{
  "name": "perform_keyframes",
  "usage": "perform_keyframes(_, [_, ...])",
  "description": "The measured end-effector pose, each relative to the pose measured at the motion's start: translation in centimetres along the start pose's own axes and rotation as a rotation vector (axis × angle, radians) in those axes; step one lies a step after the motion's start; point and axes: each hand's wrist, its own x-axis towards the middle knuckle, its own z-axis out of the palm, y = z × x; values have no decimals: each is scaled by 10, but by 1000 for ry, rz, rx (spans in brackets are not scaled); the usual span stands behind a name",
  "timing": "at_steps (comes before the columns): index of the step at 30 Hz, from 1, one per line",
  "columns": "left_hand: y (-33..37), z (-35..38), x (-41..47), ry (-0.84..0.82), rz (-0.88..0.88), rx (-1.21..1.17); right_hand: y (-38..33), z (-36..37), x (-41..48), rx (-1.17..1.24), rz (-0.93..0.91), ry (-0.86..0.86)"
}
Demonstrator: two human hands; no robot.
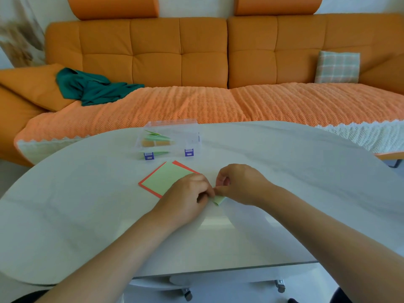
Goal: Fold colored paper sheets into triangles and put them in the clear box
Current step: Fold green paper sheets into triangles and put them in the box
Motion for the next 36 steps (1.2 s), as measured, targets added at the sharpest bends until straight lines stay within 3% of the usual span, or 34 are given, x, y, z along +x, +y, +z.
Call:
perform_keyframes(10, [17, -8, -10, -163, 101, 249, 11, -11, -17, 187, -6, -4])
perform_keyframes(26, [27, -6, -9, -217, 89, 170, 12, -20, -15, 209, 82, -92])
perform_keyframes(36, [28, -4, -11, -210, 52, 162, 25, -25, -4, 198, 149, -40])
